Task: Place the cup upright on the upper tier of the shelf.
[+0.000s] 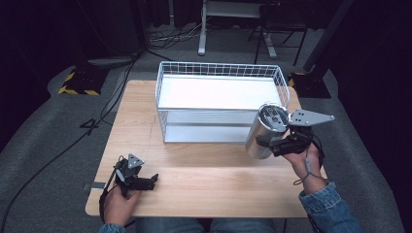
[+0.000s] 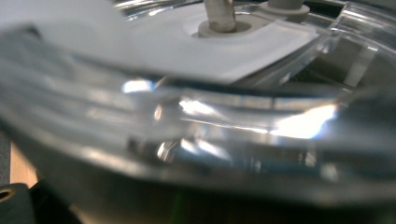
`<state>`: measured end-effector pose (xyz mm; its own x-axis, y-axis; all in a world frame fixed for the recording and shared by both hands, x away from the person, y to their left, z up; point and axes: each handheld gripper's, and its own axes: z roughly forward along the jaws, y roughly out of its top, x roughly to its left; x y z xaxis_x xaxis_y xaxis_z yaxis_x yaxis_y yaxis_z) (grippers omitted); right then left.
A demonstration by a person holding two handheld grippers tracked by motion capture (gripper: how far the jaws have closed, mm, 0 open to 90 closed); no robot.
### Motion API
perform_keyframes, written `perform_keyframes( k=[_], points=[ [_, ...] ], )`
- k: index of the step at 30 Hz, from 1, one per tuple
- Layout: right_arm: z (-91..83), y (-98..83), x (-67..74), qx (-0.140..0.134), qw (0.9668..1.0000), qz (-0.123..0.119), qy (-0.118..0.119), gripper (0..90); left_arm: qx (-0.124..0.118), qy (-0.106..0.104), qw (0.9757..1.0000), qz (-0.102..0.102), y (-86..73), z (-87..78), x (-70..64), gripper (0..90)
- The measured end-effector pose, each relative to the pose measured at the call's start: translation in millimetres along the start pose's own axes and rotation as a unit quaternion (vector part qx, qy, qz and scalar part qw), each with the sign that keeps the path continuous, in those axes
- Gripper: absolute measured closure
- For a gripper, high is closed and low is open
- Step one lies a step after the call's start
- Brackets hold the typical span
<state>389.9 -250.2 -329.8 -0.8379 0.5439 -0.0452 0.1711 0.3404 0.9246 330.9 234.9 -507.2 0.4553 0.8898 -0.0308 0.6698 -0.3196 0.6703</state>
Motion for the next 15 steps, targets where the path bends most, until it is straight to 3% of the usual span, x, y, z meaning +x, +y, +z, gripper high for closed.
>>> perform_keyframes(
  k=[15],
  points=[
    [-8.2,46.3,-3.9,-0.01,0.9999,-0.005,-0.003,3.5,0.0,0.0,1.0,0.0,0.0,0.0,0.0,0.5]
  ],
)
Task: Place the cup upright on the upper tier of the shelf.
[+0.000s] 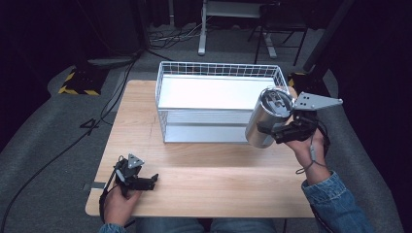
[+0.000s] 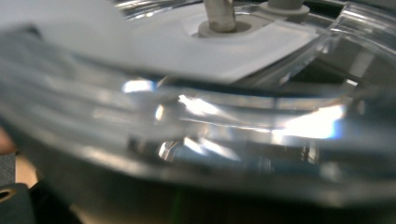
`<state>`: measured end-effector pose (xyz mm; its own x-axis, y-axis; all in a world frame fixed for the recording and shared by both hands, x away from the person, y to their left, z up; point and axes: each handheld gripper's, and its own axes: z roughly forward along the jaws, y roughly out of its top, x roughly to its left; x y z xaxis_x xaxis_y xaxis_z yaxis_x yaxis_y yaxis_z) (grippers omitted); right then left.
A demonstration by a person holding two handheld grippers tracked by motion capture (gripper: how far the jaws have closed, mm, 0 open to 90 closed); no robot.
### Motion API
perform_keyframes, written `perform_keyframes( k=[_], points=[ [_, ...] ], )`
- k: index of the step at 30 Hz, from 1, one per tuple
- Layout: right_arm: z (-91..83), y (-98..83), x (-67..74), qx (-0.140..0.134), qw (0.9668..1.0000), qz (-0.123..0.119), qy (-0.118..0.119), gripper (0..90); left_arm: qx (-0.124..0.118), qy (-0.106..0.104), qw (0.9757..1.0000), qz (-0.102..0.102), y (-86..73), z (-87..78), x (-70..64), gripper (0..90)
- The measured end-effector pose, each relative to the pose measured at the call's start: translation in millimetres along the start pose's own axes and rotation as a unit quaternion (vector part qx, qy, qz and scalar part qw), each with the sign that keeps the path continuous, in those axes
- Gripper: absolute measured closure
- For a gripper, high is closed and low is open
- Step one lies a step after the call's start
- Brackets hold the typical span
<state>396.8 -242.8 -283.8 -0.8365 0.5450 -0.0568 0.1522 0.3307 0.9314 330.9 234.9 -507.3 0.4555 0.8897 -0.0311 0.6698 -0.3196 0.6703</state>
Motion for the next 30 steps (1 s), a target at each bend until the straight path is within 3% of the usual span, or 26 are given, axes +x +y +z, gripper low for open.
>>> perform_keyframes(
  k=[7,13,30],
  points=[
    [0.2,14.3,-3.9,-0.008,0.9999,0.007,-0.003,3.5,0.0,0.0,1.0,0.0,0.0,0.0,0.0,0.5],
    [7.2,28.1,-15.0,-0.025,0.9992,0.033,-0.001,3.5,0.0,0.0,1.0,0.0,0.0,0.0,0.1,0.5],
    [32.7,67.6,-31.6,-0.025,0.9989,0.024,-0.033,3.5,0.0,0.0,1.0,0.001,0.2,0.2,0.2,0.5]
  ],
)
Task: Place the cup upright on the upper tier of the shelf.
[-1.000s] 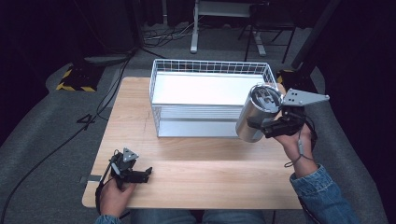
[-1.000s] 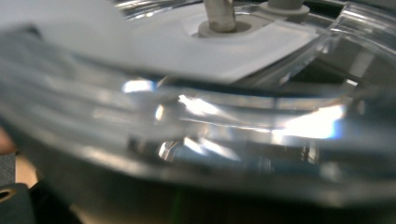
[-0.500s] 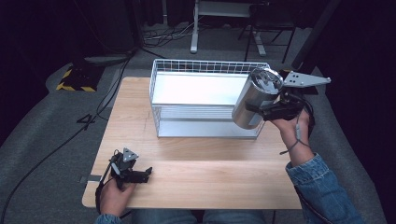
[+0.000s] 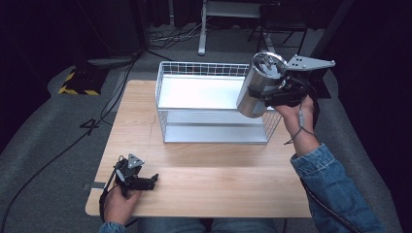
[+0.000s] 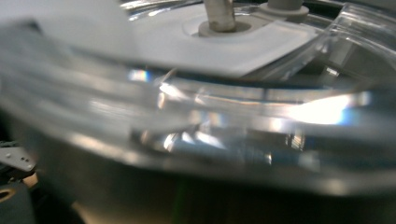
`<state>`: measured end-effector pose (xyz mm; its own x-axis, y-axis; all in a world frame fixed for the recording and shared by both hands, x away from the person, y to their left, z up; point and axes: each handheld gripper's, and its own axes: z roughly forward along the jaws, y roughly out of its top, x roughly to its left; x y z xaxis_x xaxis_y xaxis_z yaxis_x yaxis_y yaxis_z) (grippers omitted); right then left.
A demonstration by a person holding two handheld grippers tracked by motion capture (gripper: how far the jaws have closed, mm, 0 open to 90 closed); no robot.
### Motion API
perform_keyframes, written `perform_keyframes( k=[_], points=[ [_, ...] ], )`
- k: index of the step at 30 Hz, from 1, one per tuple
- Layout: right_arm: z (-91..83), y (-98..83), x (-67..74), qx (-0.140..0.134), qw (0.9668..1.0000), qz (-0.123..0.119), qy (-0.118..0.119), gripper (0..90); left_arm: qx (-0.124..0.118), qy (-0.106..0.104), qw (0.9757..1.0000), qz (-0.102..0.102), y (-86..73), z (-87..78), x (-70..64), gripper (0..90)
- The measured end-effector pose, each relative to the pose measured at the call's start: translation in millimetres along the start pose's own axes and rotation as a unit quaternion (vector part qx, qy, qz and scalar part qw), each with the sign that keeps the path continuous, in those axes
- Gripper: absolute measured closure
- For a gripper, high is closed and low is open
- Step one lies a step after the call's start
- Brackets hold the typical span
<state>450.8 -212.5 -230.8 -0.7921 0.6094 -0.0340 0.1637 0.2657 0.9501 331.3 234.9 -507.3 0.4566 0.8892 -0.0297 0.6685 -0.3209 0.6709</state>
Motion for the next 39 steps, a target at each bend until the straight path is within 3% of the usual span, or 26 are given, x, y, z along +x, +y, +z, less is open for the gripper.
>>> perform_keyframes(
  k=[12,26,39],
  points=[
    [32.1,17.4,-11.5,0.001,0.9999,-0.005,-0.011,3.5,0.0,0.0,1.0,0.0,0.0,0.0,0.0,0.5],
    [72.0,16.8,-19.2,0.015,0.9998,0.001,-0.012,3.5,0.002,0.002,1.0,0.0,-0.4,-0.7,-0.5,0.6],
    [96.8,8.4,-26.2,0.031,0.9993,0.01,-0.019,3.5,0.002,0.005,1.0,-0.006,1.4,1.0,-1.7,0.4]
  ],
)
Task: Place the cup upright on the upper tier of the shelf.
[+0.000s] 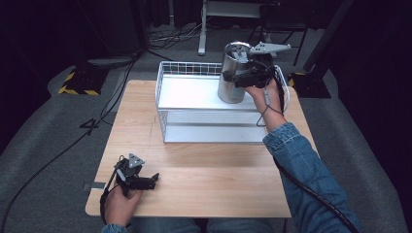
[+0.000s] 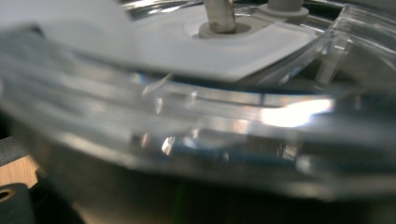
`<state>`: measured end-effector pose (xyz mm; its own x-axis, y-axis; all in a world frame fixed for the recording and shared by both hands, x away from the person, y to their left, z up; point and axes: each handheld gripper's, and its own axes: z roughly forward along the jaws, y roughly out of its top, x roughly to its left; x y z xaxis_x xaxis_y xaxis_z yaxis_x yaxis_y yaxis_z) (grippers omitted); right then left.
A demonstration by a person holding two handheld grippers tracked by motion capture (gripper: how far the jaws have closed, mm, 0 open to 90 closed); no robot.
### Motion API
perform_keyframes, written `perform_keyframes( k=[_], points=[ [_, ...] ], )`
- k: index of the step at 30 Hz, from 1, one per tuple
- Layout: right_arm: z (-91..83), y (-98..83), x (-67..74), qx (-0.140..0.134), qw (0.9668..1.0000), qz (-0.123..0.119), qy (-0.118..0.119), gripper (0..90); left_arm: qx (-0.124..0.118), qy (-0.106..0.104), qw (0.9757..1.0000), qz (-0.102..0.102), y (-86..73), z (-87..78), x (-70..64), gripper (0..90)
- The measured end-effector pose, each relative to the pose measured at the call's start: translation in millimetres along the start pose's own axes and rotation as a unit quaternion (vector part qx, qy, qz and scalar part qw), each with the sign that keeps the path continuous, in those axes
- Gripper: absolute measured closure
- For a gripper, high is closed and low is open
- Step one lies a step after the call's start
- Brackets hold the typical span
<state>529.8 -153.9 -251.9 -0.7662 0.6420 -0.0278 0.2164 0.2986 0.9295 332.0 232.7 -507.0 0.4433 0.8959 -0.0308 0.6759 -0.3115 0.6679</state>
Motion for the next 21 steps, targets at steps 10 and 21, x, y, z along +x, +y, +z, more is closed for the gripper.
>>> perform_keyframes(
  k=[10,21],
  points=[
    [3.3,-1.2,-3.0,0.002,1.0,0.005,0.004,3.3,0.001,0.0,1.0,0.0,0.3,0.1,0.1,0.4],
    [3.9,-1.9,-4.3,-0.002,1.0,0.004,0.006,2.7,0.001,0.0,1.0,-0.001,0.2,0.1,-0.1,0.4]
  ],
)
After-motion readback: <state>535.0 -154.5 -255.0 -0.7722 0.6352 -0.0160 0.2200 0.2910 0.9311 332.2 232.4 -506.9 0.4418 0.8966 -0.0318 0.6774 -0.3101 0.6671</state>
